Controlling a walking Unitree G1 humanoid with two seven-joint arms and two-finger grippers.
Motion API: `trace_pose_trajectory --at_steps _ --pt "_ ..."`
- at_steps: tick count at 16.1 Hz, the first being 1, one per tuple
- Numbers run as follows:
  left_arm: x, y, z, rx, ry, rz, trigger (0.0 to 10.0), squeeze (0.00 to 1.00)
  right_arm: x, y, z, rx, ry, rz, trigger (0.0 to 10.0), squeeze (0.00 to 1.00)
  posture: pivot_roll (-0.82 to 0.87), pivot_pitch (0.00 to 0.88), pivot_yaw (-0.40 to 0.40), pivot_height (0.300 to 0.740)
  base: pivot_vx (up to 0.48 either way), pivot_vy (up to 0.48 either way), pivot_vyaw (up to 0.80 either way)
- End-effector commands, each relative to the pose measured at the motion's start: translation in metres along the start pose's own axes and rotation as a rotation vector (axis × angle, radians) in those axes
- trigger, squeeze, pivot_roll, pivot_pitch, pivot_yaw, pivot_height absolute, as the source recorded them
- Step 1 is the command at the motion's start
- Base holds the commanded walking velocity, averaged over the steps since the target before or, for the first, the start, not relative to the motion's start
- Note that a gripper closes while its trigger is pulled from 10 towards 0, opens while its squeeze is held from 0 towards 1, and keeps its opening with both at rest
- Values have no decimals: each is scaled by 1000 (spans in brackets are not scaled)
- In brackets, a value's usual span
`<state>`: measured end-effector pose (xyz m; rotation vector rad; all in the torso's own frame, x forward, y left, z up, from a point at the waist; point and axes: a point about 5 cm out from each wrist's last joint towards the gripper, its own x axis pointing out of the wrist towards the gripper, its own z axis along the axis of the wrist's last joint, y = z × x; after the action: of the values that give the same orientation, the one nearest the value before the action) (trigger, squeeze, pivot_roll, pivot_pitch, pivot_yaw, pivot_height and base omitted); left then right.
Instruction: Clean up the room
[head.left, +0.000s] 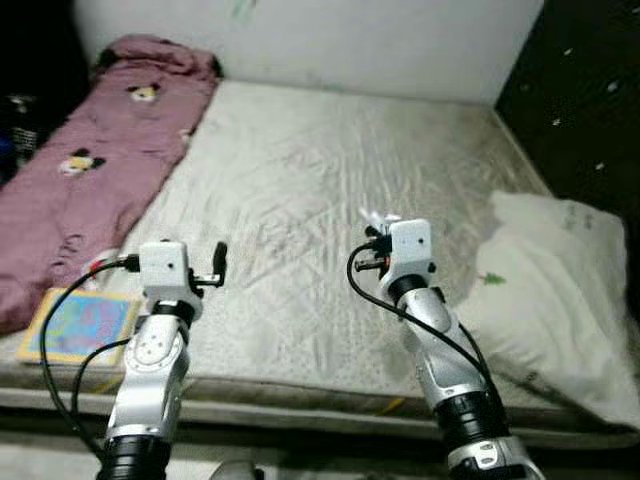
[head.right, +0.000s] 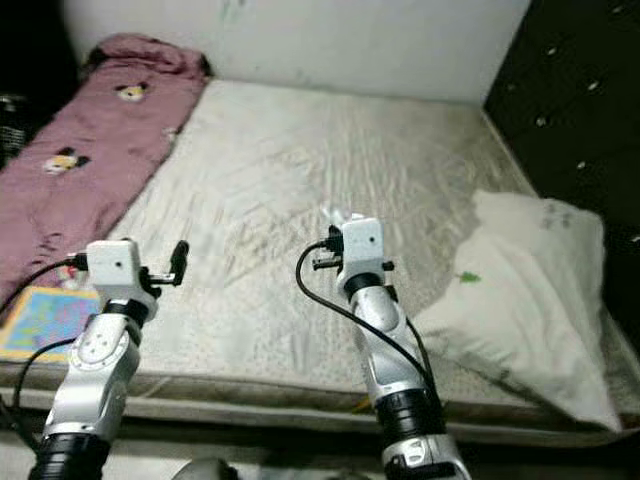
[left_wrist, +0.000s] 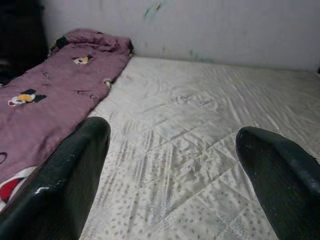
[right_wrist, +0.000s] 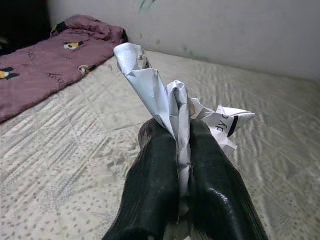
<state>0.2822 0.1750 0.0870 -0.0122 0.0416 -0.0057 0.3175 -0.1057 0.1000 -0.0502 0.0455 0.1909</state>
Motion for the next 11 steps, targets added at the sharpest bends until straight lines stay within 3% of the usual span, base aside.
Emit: trace_pose_trajectory --at_steps 1,4,6,9,11 --pt "0 -8 -1 -1 4 -25 10000 0 -2 -8 -2 -45 1 -22 10000 0 92 0 -52 740 0 480 0" --pt "0 -7 -1 -5 7 -18 10000 0 -1 -5 0 -51 -3 27 10000 0 93 0 -53 740 0 470 0" --pt "0 -6 -2 -7 9 -13 10000 0 -4 -4 -4 49 18 60 10000 0 94 0 -54 740 0 448 0" --pt "-1 -6 -2 -11 9 -8 10000 0 -3 -2 -5 -15 34 51 10000 0 92 0 -53 740 0 430 0" --pt "-1 -2 1 -11 -6 22 10000 0 -3 -3 -5 -51 30 31 10000 0 90 0 -53 740 0 0 0"
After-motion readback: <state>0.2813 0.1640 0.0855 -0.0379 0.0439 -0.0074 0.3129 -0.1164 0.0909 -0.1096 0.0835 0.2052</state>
